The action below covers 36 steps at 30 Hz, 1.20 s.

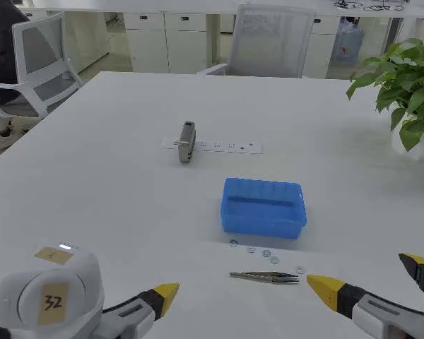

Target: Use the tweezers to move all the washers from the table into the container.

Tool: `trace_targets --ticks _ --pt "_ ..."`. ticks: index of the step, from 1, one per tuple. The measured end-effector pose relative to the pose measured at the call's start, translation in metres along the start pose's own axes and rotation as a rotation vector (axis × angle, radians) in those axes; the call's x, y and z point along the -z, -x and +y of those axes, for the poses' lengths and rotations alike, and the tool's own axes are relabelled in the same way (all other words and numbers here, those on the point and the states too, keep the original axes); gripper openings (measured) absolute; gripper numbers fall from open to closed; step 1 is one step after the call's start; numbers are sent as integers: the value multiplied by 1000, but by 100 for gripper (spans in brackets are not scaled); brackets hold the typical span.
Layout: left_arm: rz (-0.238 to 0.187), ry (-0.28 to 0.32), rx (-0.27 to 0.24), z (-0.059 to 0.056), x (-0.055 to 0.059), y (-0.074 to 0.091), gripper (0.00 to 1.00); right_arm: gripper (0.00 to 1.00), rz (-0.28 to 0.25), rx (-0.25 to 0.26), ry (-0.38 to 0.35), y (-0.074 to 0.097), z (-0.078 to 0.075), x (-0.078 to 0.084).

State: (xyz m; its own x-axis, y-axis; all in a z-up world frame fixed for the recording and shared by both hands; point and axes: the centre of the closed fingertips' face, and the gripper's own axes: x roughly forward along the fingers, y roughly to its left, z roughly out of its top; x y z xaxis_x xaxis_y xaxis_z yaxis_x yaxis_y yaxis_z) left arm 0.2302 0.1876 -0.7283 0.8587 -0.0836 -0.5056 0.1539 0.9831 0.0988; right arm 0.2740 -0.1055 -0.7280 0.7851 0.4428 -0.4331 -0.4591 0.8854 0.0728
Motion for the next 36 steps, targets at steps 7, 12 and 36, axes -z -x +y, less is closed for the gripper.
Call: trace_targets --ticks 7,12,36 --pt "-2 -2 3 0 0 0 94 89 -1 -1 11 0 1 -1" --pt "-4 -4 4 0 -1 0 94 89 1 0 15 1 2 0" --pt "-17 -44 37 -6 -7 -2 92 88 6 6 35 1 3 1"
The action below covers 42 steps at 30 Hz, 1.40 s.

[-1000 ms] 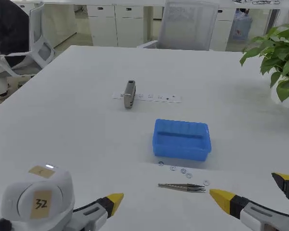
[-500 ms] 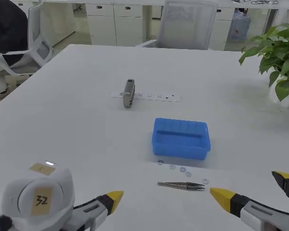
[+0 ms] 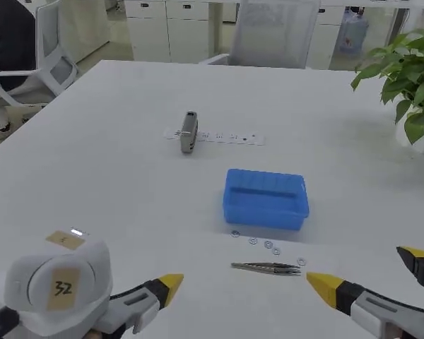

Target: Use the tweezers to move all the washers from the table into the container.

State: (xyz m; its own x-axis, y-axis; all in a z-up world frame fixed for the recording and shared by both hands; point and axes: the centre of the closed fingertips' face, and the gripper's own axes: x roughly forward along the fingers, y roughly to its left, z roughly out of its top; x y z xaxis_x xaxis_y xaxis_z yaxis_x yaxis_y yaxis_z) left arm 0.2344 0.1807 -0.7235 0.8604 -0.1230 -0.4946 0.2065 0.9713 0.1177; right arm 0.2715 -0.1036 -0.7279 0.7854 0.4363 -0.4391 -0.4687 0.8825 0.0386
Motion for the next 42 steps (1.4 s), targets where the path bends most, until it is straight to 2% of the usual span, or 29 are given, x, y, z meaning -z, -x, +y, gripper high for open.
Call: trace_targets --ticks 11,21,25,26,28,30,35,38,40,42 --pt "-9 -38 60 -13 -10 -11 86 84 -1 1 15 -3 -2 -2" --pt "-13 -79 130 -22 -21 -27 78 80 8 9 -10 -7 -6 0" --pt "-28 -96 192 -30 -29 -32 66 79 7 10 -16 -9 -6 -1" --pt "-27 -106 224 -35 -30 -34 64 78 8 9 -17 -9 -6 0" --pt "-23 -112 244 -38 -32 -37 61 77 11 11 -17 -10 -5 1" --pt "-7 -133 290 -46 -31 -42 57 77 19 11 -19 -12 -4 2" --pt "34 -177 362 -59 -28 -52 49 77 35 5 -17 -14 -3 6" --pt "83 -211 425 -71 -22 -60 43 77 43 3 -22 -17 -4 9" --pt "95 -212 436 -75 -21 -67 40 77 45 1 -24 -18 -4 11" --pt "95 -211 473 -82 -20 -75 37 76 47 -2 -28 -20 -4 12"
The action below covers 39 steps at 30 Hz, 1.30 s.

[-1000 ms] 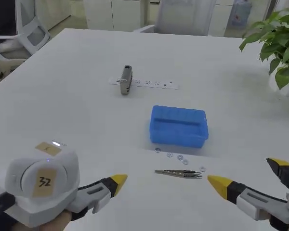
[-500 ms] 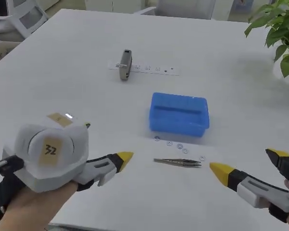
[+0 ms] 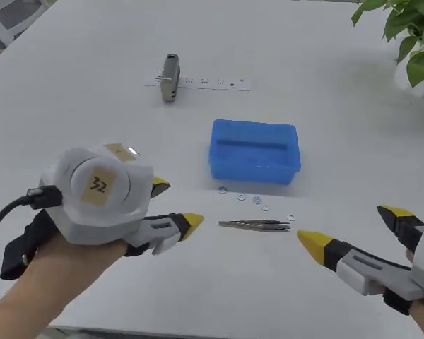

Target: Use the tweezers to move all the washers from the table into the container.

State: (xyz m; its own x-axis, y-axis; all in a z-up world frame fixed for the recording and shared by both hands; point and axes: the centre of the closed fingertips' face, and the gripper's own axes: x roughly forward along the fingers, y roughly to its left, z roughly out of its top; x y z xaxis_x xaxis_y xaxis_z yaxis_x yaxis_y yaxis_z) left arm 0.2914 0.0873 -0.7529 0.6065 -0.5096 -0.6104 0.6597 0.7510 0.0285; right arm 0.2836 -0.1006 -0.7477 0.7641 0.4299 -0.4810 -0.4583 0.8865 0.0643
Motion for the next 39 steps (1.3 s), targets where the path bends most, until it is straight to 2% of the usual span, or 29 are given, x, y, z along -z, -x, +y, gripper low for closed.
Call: trace_targets --ticks 8,14,16,18,22,29,35,37,38,39 --pt "56 -73 64 -4 5 -35 27 75 25 -21 9 -6 4 7" --pt "110 -132 151 -11 18 -59 18 74 47 -31 -1 -7 7 14" --pt "123 -138 168 -16 21 -65 17 74 59 -33 -7 -8 8 17" --pt "138 -171 181 -19 25 -71 15 74 55 -30 -10 -8 7 17" --pt "163 -205 198 -20 33 -83 12 74 69 -21 -22 -9 4 20" --pt "188 -232 241 -21 40 -102 9 74 82 -11 1 -10 5 23" --pt "216 -287 259 -19 46 -109 5 74 71 -12 -31 -8 2 21" --pt "231 -312 262 -18 50 -111 5 74 71 -10 -38 -9 1 22" --pt "248 -350 269 -17 54 -110 6 74 72 -9 -41 -9 1 22" --pt "244 -357 274 -18 54 -109 5 74 72 -9 -41 -9 1 22"
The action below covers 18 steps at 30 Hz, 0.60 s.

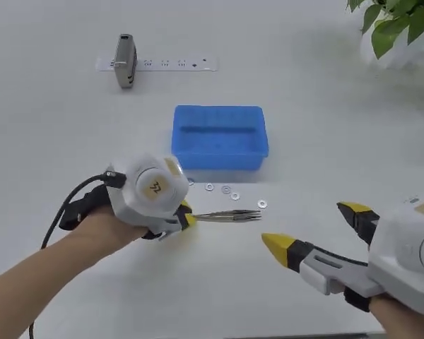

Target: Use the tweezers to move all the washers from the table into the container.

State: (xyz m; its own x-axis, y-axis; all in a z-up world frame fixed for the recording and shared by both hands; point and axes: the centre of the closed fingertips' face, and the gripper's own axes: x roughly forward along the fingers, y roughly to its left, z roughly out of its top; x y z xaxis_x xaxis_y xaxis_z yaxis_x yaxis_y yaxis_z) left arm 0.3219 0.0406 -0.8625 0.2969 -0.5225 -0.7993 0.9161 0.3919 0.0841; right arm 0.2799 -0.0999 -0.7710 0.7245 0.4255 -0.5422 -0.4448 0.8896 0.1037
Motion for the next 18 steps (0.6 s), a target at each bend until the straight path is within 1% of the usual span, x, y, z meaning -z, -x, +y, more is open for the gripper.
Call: trace_targets --ticks 2,4,8,12,14,16,18 --pt "-6 -7 13 -1 -2 -1 3 74 1 0 6 0 1 0" --pt "-4 -26 23 -2 -2 -1 0 74 4 -2 13 0 2 0" --pt "2 -41 43 -5 -3 -2 0 74 6 -2 26 0 3 0" --pt "8 -70 50 -8 -3 -1 0 74 1 1 26 1 3 -1" --pt "6 -73 51 -11 -4 1 0 73 -3 3 25 1 2 -2" --pt "0 -60 54 -14 -7 5 0 73 -5 4 27 2 2 -2" --pt "-11 -68 50 -18 -10 10 0 73 -7 1 34 2 4 -3"
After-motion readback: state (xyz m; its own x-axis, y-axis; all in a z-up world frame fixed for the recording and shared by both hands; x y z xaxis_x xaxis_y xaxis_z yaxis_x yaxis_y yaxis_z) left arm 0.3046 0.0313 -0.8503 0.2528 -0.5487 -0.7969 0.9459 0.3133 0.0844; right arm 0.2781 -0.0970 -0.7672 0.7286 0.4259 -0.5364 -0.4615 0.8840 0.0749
